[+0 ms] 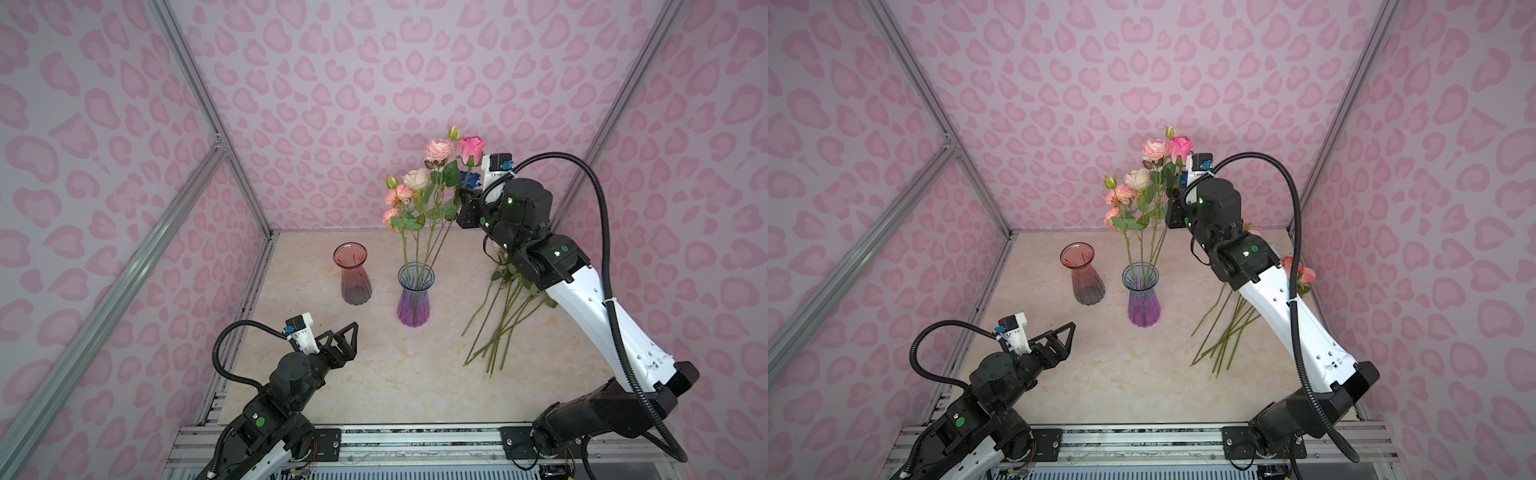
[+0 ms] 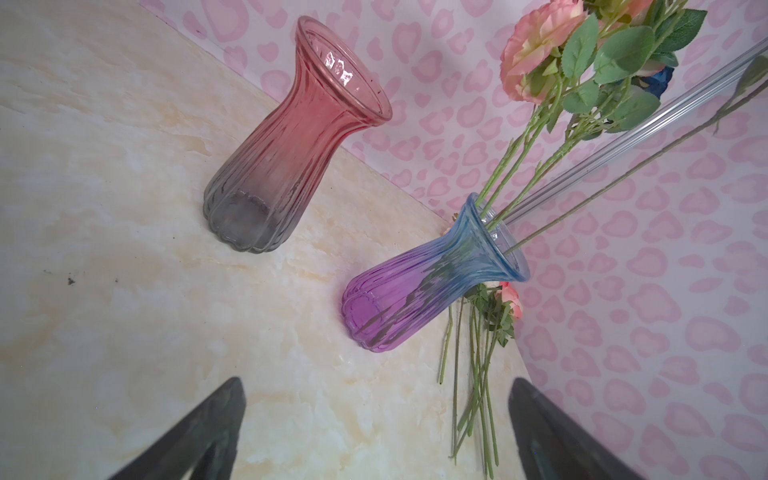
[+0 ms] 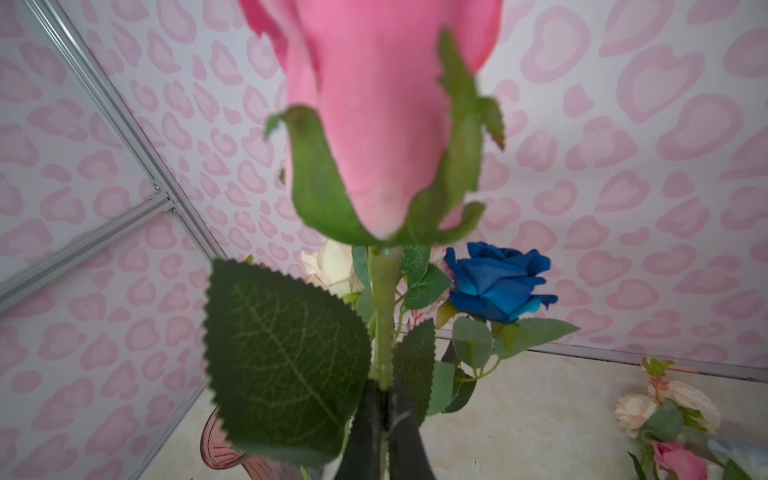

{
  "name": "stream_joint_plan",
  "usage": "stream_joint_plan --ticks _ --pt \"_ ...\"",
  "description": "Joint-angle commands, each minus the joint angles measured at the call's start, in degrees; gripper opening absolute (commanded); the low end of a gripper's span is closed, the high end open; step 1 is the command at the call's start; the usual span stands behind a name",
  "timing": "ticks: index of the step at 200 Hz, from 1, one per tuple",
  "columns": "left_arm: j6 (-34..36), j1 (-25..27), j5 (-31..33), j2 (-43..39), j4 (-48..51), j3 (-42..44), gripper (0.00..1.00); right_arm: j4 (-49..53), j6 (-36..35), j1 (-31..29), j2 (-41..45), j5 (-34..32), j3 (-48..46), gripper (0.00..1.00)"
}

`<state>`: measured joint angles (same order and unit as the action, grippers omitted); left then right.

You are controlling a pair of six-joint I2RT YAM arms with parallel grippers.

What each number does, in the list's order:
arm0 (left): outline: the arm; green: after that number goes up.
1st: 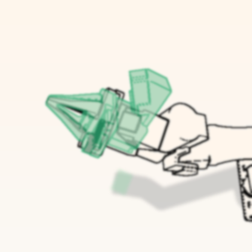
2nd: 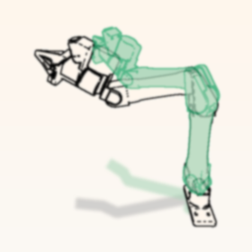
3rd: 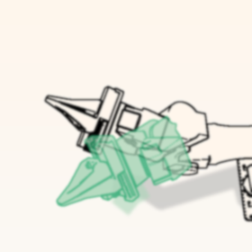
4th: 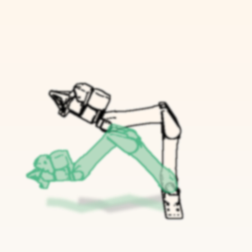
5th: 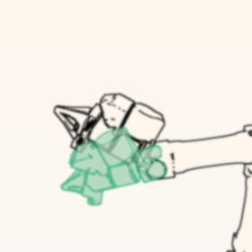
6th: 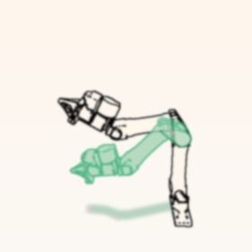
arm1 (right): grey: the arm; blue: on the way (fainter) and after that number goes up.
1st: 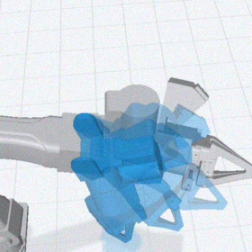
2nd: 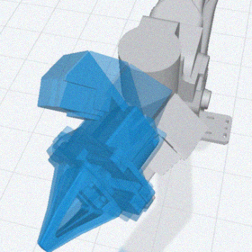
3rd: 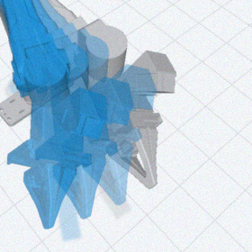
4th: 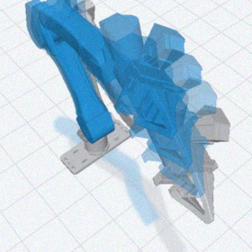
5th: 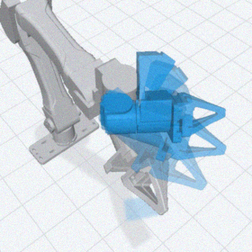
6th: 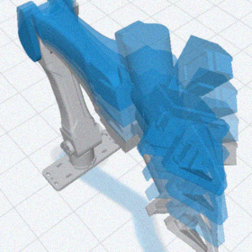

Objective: Arrange the flowers into the vase
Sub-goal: 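Lower the pink rosebud into the purple-blue vase, then move the right gripper back to the rose pile and grasp a pink rose stem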

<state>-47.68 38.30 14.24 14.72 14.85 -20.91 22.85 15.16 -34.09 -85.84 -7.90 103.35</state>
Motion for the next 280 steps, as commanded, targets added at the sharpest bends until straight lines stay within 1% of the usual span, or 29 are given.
stream_joint_plan --ticks 1,20,43,69,102,120,155,167,178,195,199,213,224,239,251,261,280 --pt "0.8 -0.1 1.2 0.0 0.1 -0.5 0.99 -2.7 -1.0 -1.3 -0.7 -0.5 -1.4 0.0" --pt "0.6 -0.1 1.2 0.5 -0.6 0.0 0.99 -2.1 -1.7 -3.9 -1.1 -1.4 -3.8 0.08" --pt "-0.2 -0.1 0.8 1.3 -1.1 0.6 0.99 -1.7 -1.7 -6.6 -1.1 -2.9 -7.1 0.24" --pt "-0.2 -0.1 0.5 1.5 -1.0 0.7 0.99 -1.1 -0.2 -7.2 0.3 -4.0 -9.5 0.34" --pt "-0.4 -0.1 0.4 1.5 -1.2 0.9 0.99 -1.0 1.0 -7.2 5.6 -5.0 -13.8 0.39" --pt "-0.7 -0.1 0.3 1.8 -1.8 1.4 0.99 0.4 1.0 -7.1 9.3 -7.9 -15.4 0.4" --pt "-0.9 -0.1 -0.3 3.1 -4.1 2.2 0.99 2.3 1.8 -4.2 16.5 -9.3 -18.7 0.42" --pt "-0.7 -0.1 -1.0 4.3 -5.2 2.1 0.99 3.6 3.6 -1.3 18.6 -8.9 -21.2 0.41" --pt "-0.2 -0.1 -2.1 5.6 -6.3 1.7 0.99 4.7 6.0 3.2 20.4 -6.9 -24.0 0.4" --pt "0.7 -0.1 -5.3 8.7 -8.9 1.3 1.0 5.0 11.2 13.3 22.0 0.4 -30.1 0.39" --pt "0.9 -0.1 -6.2 9.6 -9.7 1.2 1.0 4.7 12.3 16.6 22.1 2.3 -32.2 0.39" --pt "0.9 0.0 -10.8 13.7 -13.7 1.1 0.99 4.3 16.3 25.4 21.1 7.5 -37.5 0.38" --pt "0.5 0.1 -15.2 17.3 -17.3 1.2 0.96 2.6 18.2 30.6 19.6 11.1 -41.8 0.37" --pt "-0.6 0.8 -19.6 22.0 -21.8 1.0 0.94 0.0 20.5 35.3 16.6 12.8 -46.3 0.36" --pt "-0.7 2.3 -20.8 24.6 -24.4 0.8 0.92 -1.8 22.4 38.2 12.6 13.7 -48.5 0.36" --pt "0.5 3.8 -20.4 25.5 -24.5 0.2 0.9 -2.2 22.7 40.1 9.1 15.6 -48.8 0.37" --pt "2.3 5.1 -17.4 23.7 -21.7 -0.6 0.91 -2.5 23.3 42.1 2.1 16.1 -48.1 0.4"
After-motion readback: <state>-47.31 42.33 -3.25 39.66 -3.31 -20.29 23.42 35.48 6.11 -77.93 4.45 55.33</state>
